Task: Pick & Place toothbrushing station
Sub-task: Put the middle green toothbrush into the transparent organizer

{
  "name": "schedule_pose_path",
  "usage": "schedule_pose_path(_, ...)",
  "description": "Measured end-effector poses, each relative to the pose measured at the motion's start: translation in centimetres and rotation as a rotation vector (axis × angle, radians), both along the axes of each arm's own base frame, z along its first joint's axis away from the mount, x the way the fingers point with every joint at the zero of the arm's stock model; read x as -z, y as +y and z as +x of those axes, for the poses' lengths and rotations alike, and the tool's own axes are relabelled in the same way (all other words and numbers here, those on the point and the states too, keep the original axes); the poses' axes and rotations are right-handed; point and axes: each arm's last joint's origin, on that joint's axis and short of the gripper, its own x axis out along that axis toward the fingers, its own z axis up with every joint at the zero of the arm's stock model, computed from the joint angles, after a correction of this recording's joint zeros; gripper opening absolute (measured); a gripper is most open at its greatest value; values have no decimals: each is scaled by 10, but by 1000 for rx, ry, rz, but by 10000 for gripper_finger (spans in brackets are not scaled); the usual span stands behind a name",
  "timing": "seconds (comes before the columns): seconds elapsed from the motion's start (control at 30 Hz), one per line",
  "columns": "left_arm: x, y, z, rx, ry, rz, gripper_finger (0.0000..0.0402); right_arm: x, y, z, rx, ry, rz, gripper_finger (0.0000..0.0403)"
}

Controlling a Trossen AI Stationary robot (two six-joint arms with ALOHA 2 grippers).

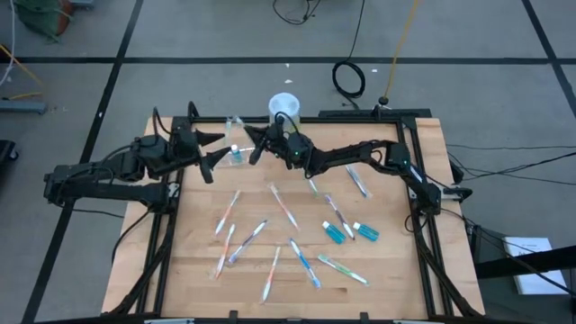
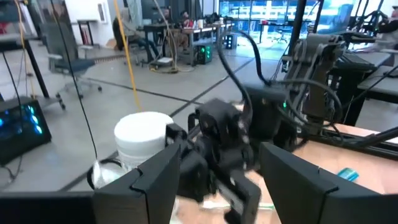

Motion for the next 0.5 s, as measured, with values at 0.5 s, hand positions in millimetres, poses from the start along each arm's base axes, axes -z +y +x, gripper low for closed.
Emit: schedule_pose_path(0.5,8,0,-1,6,110,40,225,10,-29,37,171,48,-93,0)
